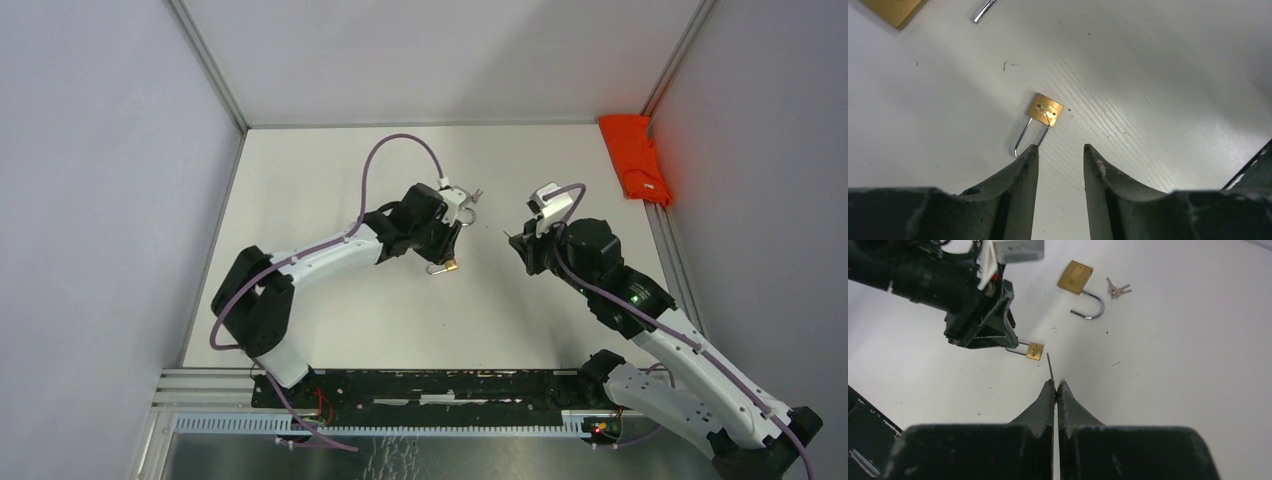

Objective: Unlock with the key
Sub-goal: Adjust the lock at the center of the board, then pick up the lock from the center of the board.

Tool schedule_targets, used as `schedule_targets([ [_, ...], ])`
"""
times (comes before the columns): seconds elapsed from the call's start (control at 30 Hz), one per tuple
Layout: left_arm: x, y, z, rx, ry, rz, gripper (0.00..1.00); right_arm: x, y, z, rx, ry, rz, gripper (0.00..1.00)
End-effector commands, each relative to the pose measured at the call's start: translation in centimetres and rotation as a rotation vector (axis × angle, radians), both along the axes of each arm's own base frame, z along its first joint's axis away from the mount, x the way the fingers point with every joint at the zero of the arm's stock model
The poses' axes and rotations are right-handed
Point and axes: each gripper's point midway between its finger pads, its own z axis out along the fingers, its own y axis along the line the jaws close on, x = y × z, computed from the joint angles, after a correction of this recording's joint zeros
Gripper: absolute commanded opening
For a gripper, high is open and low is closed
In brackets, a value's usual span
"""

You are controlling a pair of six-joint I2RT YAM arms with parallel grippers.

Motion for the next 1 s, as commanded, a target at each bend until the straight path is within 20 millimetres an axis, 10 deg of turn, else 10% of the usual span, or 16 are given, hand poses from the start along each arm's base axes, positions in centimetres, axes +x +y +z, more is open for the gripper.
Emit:
schedule_targets([
  [0.0, 0.0, -0.5, 0.3, 0.109, -0.041, -0.223, 0.45, 0.0, -1.3, 3.1, 0.056, -0.072, -0.062, 0.00],
  [0.97, 1.8, -1.6, -6.6, 0.377, -0.056, -0.300, 0.48, -0.7, -2.3, 5.4, 0.056, -0.131, -0.069, 0.00],
])
